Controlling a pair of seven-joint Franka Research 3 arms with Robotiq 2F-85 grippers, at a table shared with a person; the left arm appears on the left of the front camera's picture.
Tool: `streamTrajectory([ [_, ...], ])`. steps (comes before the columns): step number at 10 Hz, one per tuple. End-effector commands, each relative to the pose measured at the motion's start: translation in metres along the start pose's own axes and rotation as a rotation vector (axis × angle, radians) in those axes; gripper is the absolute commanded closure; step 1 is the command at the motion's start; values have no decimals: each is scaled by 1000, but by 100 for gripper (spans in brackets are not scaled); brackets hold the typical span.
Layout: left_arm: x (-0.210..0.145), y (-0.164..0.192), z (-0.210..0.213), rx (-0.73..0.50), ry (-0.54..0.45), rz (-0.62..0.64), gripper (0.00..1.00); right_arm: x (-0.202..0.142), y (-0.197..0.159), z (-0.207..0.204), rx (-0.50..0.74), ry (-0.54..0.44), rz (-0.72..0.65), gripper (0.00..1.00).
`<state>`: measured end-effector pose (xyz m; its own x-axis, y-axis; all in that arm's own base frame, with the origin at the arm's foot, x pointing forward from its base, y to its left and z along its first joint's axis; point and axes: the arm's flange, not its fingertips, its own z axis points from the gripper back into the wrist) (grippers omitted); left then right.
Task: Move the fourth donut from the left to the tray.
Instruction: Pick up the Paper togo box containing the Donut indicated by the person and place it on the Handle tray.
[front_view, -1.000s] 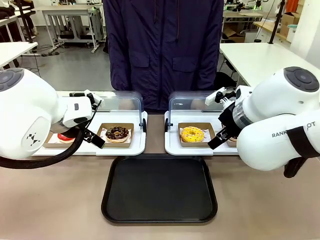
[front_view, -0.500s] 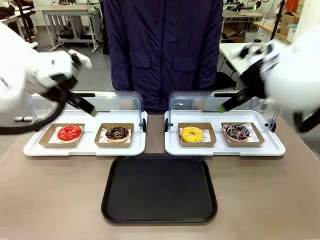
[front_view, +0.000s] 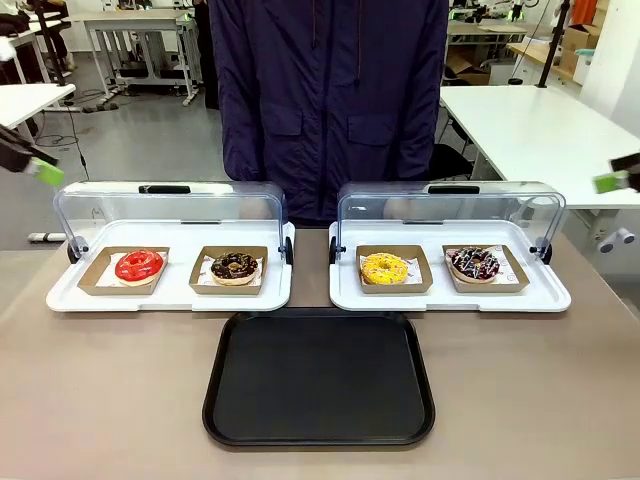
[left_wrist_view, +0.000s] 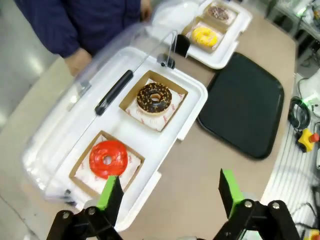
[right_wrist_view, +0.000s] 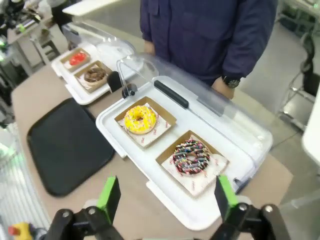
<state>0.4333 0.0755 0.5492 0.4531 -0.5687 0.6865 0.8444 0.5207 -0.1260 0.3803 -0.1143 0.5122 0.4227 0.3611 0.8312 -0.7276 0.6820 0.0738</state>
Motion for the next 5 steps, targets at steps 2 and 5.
streamTrajectory([
  [2, -40, 56, 35, -104, -130, 43, 0, -38, -43, 21, 136, -140, 57, 0],
  [5, -78, 75, 51, -124, -265, 54, 0, -62, -62, 38, 150, -249, 61, 0],
])
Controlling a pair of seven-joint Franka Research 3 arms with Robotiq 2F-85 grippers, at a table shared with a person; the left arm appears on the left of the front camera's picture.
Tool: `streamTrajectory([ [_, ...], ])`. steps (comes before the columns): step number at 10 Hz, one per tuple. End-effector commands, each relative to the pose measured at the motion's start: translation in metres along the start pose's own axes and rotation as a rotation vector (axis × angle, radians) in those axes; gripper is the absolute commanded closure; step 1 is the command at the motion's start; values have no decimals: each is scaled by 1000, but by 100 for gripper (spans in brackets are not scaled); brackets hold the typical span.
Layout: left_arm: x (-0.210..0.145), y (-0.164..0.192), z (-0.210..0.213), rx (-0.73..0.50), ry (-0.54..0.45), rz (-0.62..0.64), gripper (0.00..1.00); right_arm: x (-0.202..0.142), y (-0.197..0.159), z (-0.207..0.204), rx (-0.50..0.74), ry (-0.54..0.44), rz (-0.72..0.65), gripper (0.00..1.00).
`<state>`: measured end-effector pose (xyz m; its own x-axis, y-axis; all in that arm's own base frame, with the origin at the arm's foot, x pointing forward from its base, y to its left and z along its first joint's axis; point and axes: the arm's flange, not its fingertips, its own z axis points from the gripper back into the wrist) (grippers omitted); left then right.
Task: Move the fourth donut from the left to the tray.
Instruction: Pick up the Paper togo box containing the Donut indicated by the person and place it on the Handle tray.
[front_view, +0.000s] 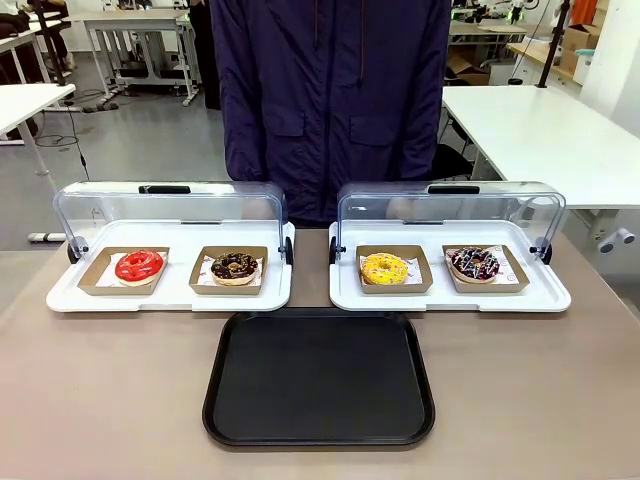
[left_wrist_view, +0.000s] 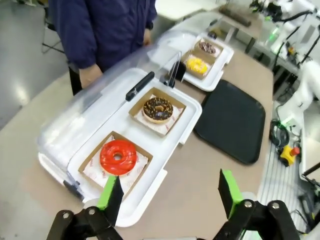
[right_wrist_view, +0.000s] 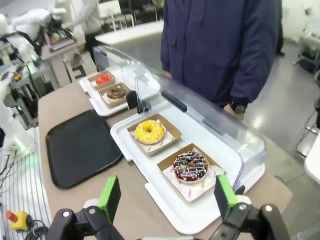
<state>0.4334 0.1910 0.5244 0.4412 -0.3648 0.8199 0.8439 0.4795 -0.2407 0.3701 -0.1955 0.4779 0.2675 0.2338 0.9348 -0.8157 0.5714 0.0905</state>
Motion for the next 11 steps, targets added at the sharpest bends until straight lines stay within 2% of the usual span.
streamTrajectory([
  [1, -4, 15, -2, -26, -51, -7, 0, -6, -13, 6, 14, -50, 6, 0],
  [5, -19, 12, -5, -35, -104, 17, 0, -12, -14, 11, 14, -76, 3, 0],
  [6, -19, 12, -5, 13, -91, 43, 0, -11, -12, 10, 14, -52, 21, 0],
  [7, -18, 14, -5, -23, -69, 41, 0, -17, -13, 12, 17, -76, -26, 0],
  [11, -18, 14, -5, -23, -69, 41, 0, -17, -13, 12, 17, -76, -26, 0],
])
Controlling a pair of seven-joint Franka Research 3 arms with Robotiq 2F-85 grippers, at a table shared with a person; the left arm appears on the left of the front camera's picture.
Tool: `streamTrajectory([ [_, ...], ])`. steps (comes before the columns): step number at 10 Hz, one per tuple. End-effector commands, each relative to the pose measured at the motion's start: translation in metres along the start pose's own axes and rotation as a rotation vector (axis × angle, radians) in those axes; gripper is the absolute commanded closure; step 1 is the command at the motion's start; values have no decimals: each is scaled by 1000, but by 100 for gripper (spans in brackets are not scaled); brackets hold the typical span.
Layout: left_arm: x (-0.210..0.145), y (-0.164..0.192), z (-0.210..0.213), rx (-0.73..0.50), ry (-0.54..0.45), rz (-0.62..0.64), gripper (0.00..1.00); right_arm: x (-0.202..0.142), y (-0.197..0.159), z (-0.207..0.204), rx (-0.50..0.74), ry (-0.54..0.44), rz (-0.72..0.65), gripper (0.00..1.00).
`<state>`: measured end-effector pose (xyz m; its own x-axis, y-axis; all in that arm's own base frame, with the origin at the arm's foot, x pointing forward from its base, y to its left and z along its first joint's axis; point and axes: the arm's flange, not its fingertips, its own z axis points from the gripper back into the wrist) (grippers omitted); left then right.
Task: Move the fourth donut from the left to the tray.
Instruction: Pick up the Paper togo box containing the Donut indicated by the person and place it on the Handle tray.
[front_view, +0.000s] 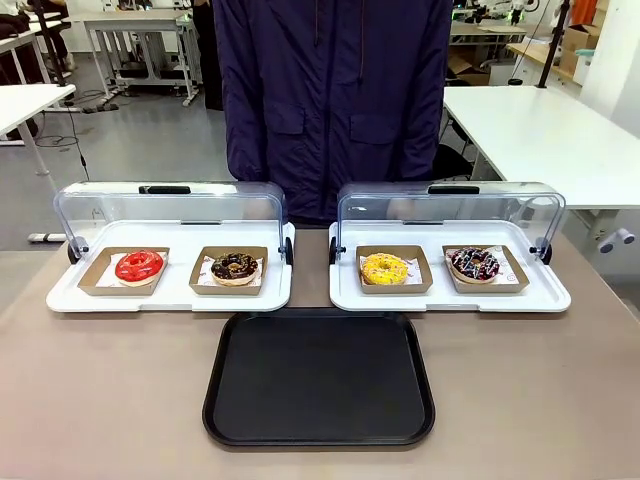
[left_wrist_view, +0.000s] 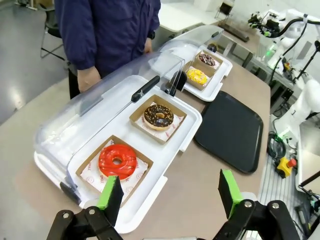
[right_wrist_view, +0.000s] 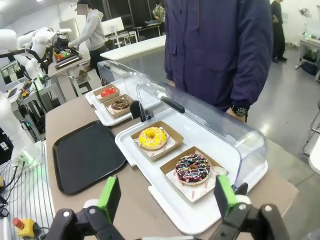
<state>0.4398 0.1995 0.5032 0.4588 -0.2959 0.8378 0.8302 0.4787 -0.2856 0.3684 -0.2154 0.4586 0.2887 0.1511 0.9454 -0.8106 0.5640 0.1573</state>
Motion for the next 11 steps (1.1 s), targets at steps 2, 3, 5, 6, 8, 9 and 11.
streamTrajectory([
  [2, 0, 0, 1, -5, -10, -2, 0, 6, -1, 2, -6, -17, 37, 0],
  [3, 0, 0, 1, -5, -10, -2, 0, 6, -1, 2, -6, -17, 37, 0],
  [5, 0, 0, 1, -5, -10, -2, 0, 6, -1, 2, -6, -17, 37, 0],
  [6, 0, 0, 1, -5, -10, -2, 0, 6, -1, 2, -6, -17, 37, 0],
  [8, 0, 0, 1, -5, -10, -2, 0, 6, -1, 2, -6, -17, 37, 0],
  [9, 0, 0, 1, -5, -10, -2, 0, 6, -1, 2, -6, -17, 37, 0],
  [11, 0, 0, 1, -5, -10, -2, 0, 6, -1, 2, -6, -17, 37, 0],
])
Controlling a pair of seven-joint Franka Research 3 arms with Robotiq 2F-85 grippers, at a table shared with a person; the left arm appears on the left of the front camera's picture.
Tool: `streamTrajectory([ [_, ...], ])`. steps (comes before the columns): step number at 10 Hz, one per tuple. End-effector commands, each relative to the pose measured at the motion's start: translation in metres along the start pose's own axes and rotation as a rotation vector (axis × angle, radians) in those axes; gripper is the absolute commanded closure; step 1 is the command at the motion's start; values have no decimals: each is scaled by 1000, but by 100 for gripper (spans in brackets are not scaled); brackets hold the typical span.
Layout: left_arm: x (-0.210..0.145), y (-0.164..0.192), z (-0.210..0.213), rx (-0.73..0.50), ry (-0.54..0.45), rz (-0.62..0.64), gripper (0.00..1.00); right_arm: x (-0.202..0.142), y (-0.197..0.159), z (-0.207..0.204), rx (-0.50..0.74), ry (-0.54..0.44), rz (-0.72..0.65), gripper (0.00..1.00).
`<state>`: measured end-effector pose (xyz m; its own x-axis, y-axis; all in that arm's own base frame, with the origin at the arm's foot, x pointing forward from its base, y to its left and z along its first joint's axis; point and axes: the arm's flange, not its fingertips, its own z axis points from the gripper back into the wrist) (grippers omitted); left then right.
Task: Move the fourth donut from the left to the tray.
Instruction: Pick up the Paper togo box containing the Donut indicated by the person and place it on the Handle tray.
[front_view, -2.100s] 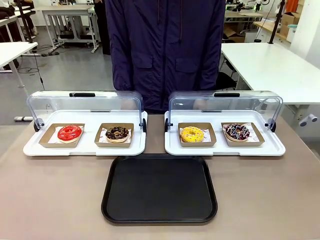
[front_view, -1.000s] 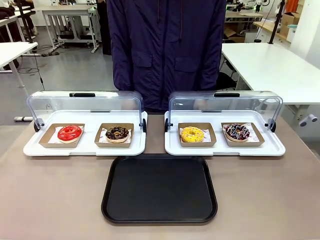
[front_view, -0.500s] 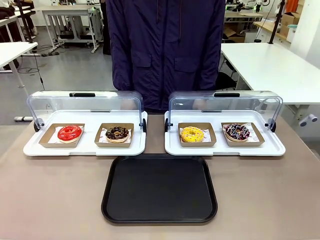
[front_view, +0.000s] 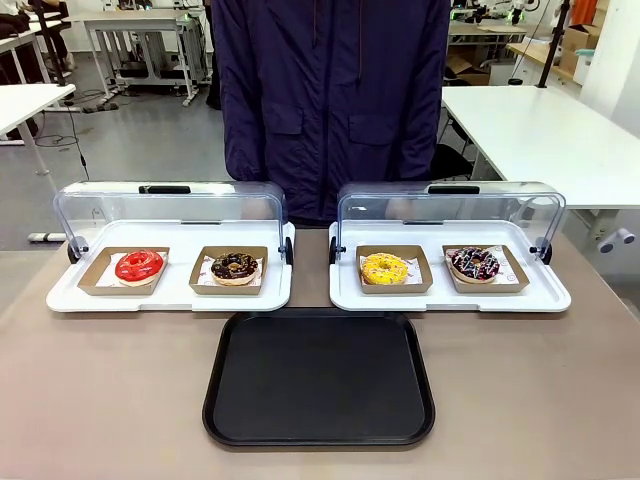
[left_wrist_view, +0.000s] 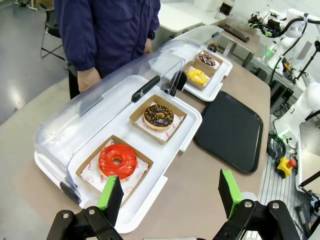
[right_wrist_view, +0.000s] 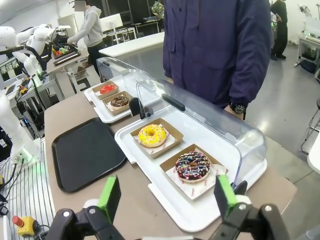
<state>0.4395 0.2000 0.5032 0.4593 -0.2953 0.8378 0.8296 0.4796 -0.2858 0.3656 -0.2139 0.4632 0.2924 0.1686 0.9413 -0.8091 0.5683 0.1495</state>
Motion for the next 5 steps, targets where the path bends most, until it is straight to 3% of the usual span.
streamTrajectory([
  [1, 0, 0, 1, -6, -9, -2, 0, 3, -5, 0, 0, -35, 31, 0],
  [5, 0, 0, 1, -6, -9, -2, 0, 3, -5, 0, 0, -35, 31, 0],
])
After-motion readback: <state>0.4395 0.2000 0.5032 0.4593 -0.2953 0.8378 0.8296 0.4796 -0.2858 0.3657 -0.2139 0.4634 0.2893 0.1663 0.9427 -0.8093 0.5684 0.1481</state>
